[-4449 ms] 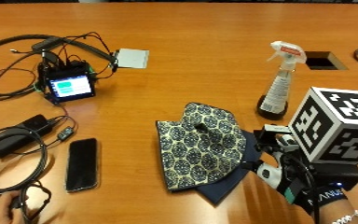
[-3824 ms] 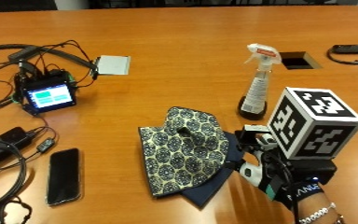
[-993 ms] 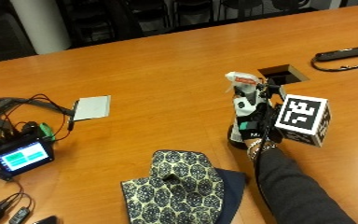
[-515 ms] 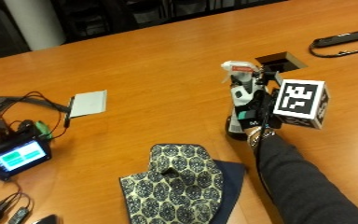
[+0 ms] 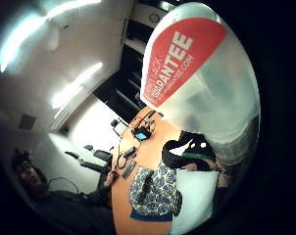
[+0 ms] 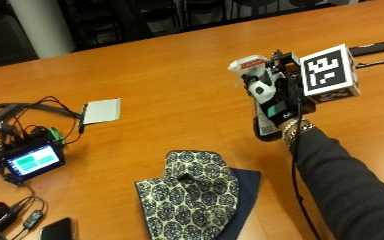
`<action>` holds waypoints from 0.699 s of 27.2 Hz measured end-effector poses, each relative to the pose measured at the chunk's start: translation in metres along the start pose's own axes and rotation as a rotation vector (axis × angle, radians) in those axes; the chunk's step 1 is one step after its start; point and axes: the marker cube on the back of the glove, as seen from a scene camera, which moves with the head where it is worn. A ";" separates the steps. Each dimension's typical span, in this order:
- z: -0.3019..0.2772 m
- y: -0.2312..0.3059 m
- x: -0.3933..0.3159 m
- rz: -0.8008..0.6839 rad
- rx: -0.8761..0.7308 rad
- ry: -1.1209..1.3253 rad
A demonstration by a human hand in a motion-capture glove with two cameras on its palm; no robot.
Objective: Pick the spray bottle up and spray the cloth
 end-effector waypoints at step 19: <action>0.030 -0.034 -0.065 -0.294 -0.517 0.368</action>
